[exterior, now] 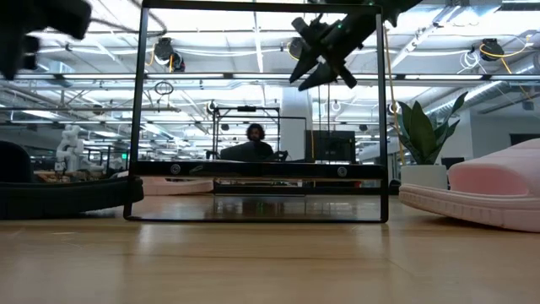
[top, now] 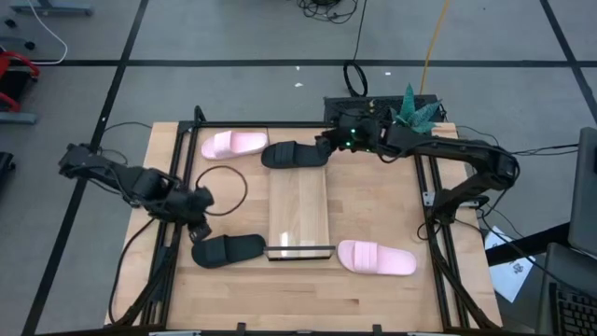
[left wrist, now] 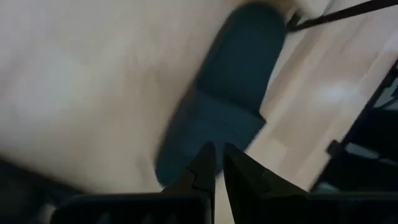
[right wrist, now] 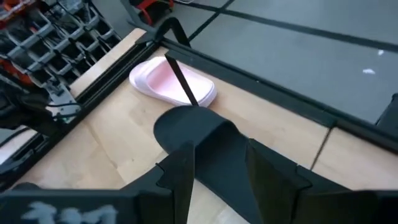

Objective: Pick and place slides into the shelf
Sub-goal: Put the black slipper on the shelf

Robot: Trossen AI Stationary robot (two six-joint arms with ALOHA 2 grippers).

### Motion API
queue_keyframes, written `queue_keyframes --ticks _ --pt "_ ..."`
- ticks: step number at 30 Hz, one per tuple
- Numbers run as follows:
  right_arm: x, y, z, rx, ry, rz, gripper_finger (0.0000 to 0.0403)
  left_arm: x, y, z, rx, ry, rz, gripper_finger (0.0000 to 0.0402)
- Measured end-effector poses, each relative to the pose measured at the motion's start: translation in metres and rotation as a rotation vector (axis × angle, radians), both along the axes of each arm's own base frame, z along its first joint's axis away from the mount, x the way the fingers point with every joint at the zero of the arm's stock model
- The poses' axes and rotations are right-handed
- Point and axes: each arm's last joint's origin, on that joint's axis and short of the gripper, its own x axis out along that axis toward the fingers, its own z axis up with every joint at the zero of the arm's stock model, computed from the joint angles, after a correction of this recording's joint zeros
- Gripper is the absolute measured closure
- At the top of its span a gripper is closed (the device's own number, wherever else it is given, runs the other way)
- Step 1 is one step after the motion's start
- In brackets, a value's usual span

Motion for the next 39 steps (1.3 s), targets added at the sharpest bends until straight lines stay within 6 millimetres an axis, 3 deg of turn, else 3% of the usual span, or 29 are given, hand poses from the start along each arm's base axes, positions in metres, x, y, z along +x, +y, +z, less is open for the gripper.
queue_keyframes --ticks 3,8,21,26,35,39 --pt "-0.005 0.002 0.007 -0.035 0.000 0.018 0.0268 -0.008 -0.010 -0.003 -0.090 0.024 0.118 0.0375" --pt "-0.012 0.004 0.015 -0.092 0.014 0.028 0.0268 -0.017 -0.029 -0.006 -0.191 -0.147 0.257 0.0375" --pt "-0.013 0.004 0.015 -0.148 0.051 0.068 0.0268 -0.055 -0.067 -0.050 -0.301 -0.182 0.629 0.0375" --pt "-0.013 0.003 0.016 -0.150 0.050 0.066 0.0268 -0.055 -0.076 -0.066 -0.293 -0.187 0.644 0.0375" --pt "-0.010 0.002 0.021 -0.171 -0.007 0.060 0.0268 -0.055 -0.075 -0.073 -0.195 -0.172 0.616 0.0374" --pt "-0.010 0.003 0.020 -0.168 -0.008 0.061 0.0268 -0.056 -0.073 -0.074 -0.166 -0.156 0.603 0.0354"
